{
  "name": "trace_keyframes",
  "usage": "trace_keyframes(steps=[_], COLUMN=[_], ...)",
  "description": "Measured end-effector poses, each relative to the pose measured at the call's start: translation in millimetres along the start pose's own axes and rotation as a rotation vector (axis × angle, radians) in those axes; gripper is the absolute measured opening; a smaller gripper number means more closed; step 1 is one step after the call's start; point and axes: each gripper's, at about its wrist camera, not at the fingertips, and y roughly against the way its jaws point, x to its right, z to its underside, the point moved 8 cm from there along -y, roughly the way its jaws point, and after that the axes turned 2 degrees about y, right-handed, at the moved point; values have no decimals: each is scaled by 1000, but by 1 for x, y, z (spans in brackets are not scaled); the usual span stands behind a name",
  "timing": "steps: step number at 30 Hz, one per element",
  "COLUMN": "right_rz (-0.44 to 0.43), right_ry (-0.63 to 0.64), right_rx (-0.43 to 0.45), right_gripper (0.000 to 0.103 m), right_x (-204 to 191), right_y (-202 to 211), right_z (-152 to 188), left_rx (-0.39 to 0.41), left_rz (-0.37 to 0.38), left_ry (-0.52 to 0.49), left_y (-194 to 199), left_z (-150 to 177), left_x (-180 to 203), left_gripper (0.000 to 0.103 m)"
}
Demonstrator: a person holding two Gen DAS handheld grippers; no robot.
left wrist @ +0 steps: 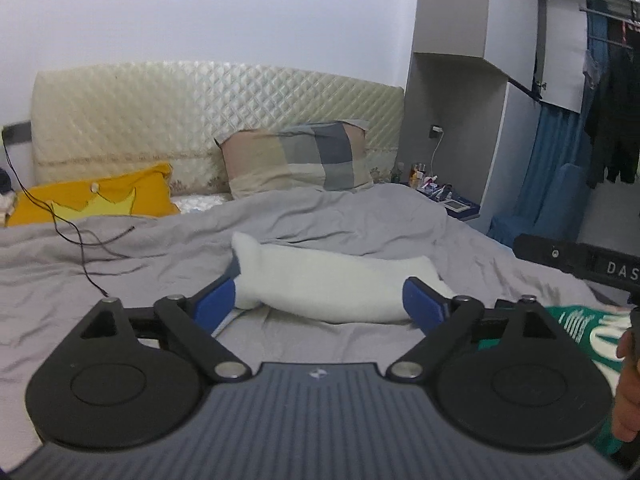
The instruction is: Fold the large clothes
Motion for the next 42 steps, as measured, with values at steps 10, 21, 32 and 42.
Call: trace_keyframes(steps=[10,21,32,42], right_rz=[28,62,125,147], right_ry=[31,96,104,89], right_rx=[-16,-36,-13,-23], right_gripper=[64,64,64,64], right_x=[-12,-21,-11,-4], right_y=[28,26,18,15], right_z=[53,106,120,127], left_rx=[20,10,-25,-55], left_rz=[-11,11,17,22], left_ry=[-20,-73,3,34], left_y=[31,36,16,4], left_z=[48,94,117,123], left_x=[-8,-3,-17,-20], left_gripper=[100,101,101,101])
